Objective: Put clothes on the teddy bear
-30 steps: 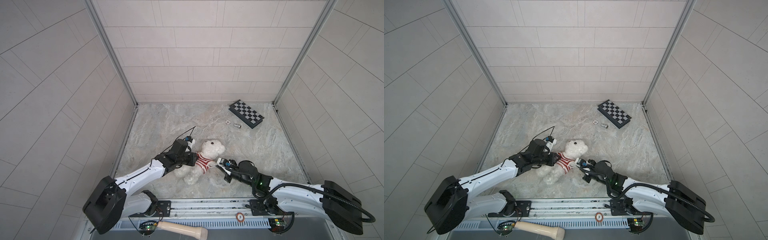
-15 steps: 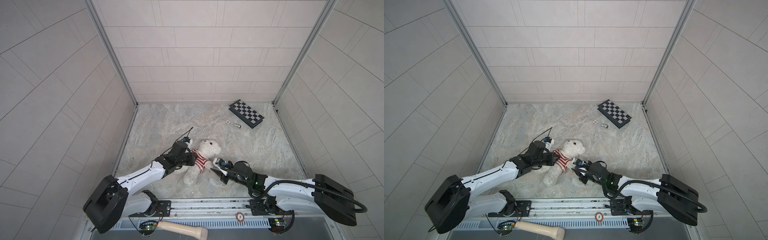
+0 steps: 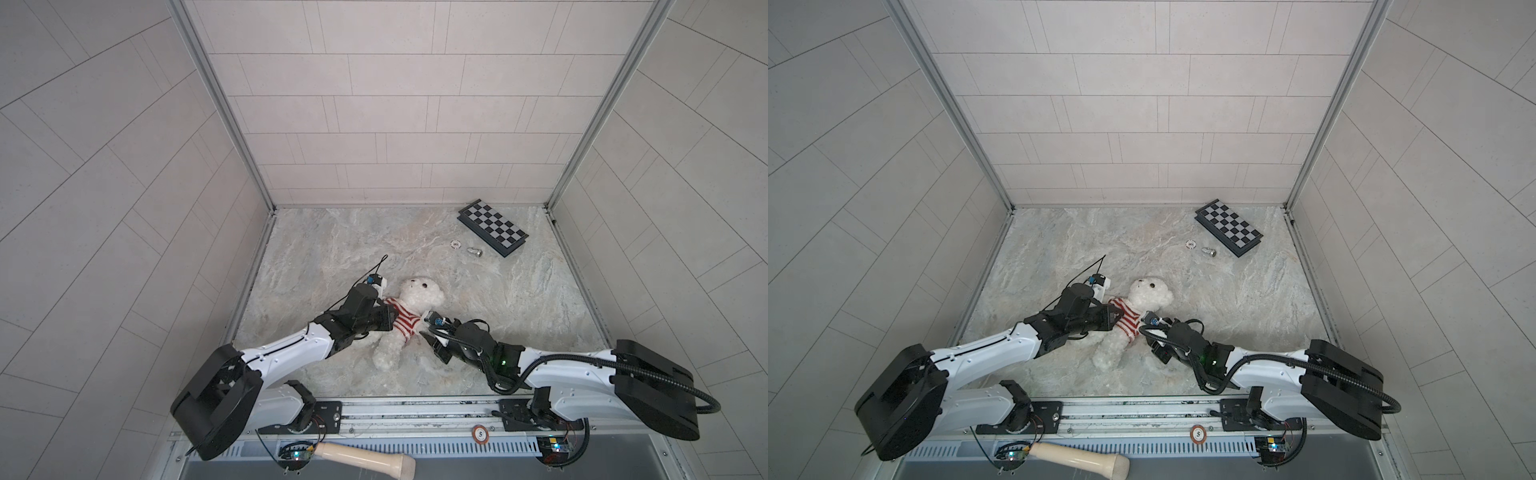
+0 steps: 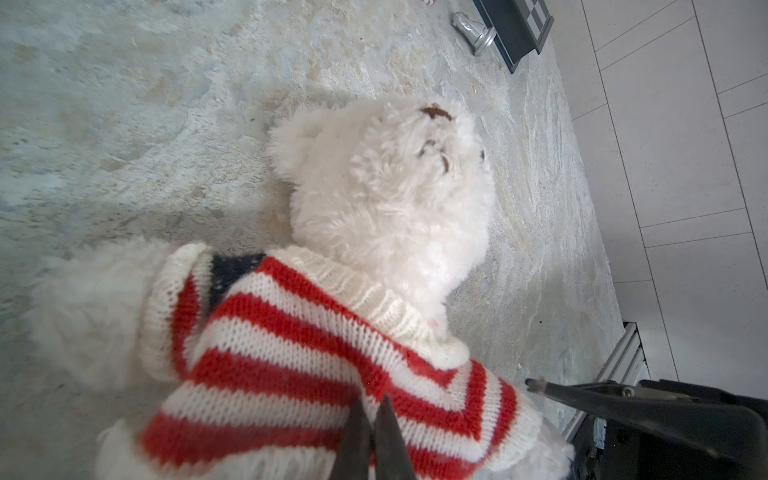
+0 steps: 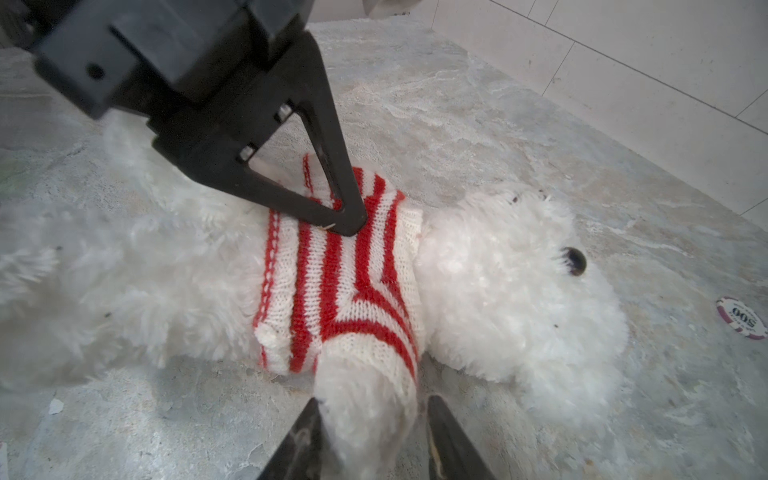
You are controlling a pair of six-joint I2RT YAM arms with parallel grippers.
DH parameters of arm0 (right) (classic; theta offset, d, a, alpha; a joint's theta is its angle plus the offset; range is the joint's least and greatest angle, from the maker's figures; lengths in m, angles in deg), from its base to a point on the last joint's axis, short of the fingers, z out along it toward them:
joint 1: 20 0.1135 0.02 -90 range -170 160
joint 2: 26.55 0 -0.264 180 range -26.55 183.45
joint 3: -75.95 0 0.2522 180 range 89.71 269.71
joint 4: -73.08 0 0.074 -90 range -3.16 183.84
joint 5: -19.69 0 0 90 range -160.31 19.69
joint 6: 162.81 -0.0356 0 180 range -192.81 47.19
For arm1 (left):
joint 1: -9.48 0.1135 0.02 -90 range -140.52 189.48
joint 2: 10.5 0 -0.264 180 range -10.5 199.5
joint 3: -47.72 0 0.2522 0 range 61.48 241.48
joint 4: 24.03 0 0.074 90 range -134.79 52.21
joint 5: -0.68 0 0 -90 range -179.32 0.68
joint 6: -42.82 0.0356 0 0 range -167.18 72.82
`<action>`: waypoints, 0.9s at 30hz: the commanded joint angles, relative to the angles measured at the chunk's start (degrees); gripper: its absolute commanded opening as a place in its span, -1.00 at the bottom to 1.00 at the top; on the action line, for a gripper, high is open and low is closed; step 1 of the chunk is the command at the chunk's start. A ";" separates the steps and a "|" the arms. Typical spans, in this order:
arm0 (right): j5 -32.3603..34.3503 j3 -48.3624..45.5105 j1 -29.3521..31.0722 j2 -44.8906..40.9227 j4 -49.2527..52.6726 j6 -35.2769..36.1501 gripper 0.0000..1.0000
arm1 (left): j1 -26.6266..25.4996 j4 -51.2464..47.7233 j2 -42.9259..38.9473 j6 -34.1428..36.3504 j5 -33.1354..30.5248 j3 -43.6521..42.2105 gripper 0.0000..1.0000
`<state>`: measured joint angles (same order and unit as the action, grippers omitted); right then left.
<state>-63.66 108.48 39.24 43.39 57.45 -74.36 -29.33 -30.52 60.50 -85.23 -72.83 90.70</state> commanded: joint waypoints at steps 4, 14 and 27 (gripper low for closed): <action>2.16 -0.74 0.19 -1.66 -1.15 -0.37 -1.00 | -0.39 -0.19 -0.03 -0.01 -1.29 -0.51 -1.00; 6.76 -5.65 0.11 -9.77 1.50 -0.88 -1.00 | 3.64 -4.52 -4.35 2.27 -2.74 -1.58 -1.00; -1.21 -2.14 0.16 -5.67 -1.20 5.99 -1.00 | -2.32 -9.24 -5.71 5.77 -1.32 2.24 -0.52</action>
<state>-63.61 104.24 39.57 36.54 57.00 -71.38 -30.64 -35.88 55.91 -81.88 -72.48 90.67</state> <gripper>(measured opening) 0.057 0.210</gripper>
